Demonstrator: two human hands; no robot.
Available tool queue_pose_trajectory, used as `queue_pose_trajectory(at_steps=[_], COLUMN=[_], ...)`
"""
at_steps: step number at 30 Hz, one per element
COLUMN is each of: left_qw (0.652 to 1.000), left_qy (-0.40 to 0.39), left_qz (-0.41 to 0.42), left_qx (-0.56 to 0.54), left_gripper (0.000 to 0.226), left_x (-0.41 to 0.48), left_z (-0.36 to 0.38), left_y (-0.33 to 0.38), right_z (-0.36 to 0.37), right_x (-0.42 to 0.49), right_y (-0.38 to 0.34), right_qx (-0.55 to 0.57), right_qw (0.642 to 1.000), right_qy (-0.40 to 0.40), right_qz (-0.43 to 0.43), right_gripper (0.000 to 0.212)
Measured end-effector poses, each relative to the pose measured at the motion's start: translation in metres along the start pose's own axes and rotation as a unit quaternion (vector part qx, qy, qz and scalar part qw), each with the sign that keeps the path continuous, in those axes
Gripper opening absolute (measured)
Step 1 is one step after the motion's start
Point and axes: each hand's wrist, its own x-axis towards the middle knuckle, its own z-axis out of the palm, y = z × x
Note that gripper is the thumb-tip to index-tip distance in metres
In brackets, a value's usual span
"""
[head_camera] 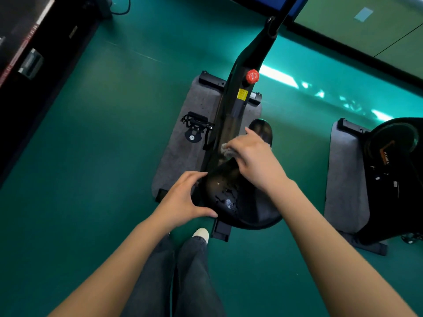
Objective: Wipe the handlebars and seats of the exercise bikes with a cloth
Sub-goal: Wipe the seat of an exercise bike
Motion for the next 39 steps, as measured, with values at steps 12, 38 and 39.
queue_pose_trajectory(at_steps=[12, 38, 39], left_qw=[0.999, 0.963, 0.962], left_qy=[0.015, 0.220, 0.222], left_qz=[-0.039, -0.084, -0.090], left_qx=[-0.020, -0.130, -0.131], left_gripper=[0.101, 0.129, 0.131], left_x=[-0.013, -0.040, -0.041], left_z=[0.011, 0.091, 0.092], left_y=[-0.009, 0.005, 0.005], right_z=[0.012, 0.003, 0.001], right_x=[-0.020, -0.089, -0.073], right_y=[-0.027, 0.033, 0.027], right_qx=[0.167, 0.443, 0.426], right_qw=[0.983, 0.884, 0.893], right_qy=[-0.069, -0.032, -0.019], right_qz=[-0.034, -0.146, -0.145], right_gripper=[0.027, 0.023, 0.024])
